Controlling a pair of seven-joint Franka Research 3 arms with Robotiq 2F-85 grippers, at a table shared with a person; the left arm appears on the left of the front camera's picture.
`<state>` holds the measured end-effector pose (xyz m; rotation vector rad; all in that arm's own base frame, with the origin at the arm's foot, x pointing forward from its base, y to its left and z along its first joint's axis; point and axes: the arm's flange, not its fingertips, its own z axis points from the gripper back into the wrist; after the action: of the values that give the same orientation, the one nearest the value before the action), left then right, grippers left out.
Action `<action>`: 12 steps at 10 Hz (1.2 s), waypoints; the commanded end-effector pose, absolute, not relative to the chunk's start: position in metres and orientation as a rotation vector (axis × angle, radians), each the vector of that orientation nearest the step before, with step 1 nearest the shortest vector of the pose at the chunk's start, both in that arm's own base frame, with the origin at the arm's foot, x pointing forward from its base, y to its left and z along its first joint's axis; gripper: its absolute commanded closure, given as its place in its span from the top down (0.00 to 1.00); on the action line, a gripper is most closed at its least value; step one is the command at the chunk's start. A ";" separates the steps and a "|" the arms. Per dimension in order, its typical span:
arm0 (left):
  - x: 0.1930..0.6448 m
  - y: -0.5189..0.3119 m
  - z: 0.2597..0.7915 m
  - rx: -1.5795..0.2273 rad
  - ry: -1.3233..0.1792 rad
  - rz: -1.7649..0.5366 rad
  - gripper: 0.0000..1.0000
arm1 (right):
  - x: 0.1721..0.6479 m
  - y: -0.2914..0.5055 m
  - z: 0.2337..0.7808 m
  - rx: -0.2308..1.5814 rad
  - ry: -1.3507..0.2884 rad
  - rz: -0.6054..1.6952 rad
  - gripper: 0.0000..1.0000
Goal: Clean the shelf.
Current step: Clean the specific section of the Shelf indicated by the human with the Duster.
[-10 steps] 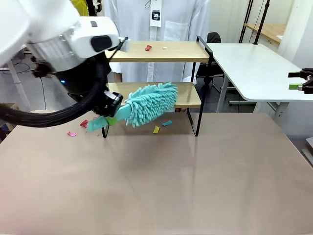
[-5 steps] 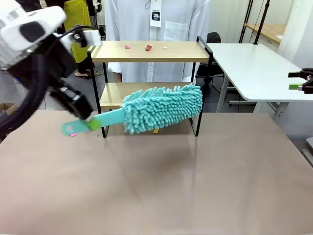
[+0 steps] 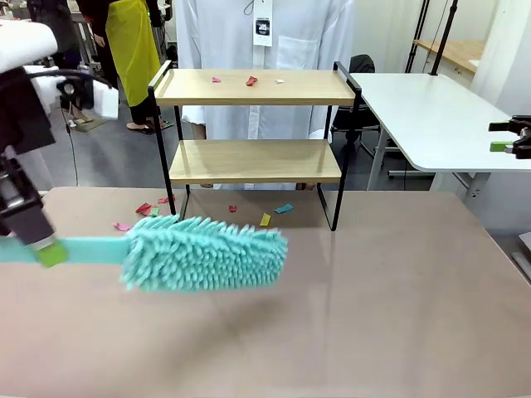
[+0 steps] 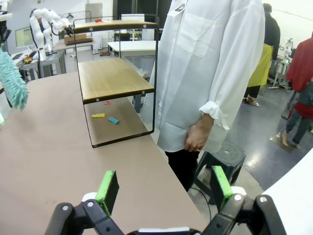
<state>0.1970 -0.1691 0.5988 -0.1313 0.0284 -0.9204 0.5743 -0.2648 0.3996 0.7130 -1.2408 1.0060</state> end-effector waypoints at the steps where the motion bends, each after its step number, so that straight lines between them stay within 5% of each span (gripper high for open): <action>1: 0.221 -0.175 0.604 -0.052 0.125 -1.016 0.13 | 0.575 -0.264 0.402 0.708 -1.243 1.008 1.00; 3: 0.242 -0.172 0.600 0.006 0.152 -0.885 0.13 | 0.575 -0.264 0.402 0.708 -1.243 1.008 1.00; 4: 0.214 -0.177 0.592 -0.066 0.135 -0.972 0.13 | 0.575 -0.264 0.402 0.708 -1.243 1.008 1.00; 12: 0.214 -0.177 0.592 -0.066 0.135 -0.972 0.13 | 0.575 -0.264 0.402 0.708 -1.243 1.008 1.00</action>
<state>0.2170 -0.1772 0.5922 -0.0464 0.1380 -0.9646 0.5744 -0.2646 0.3996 0.7132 -1.2408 1.0062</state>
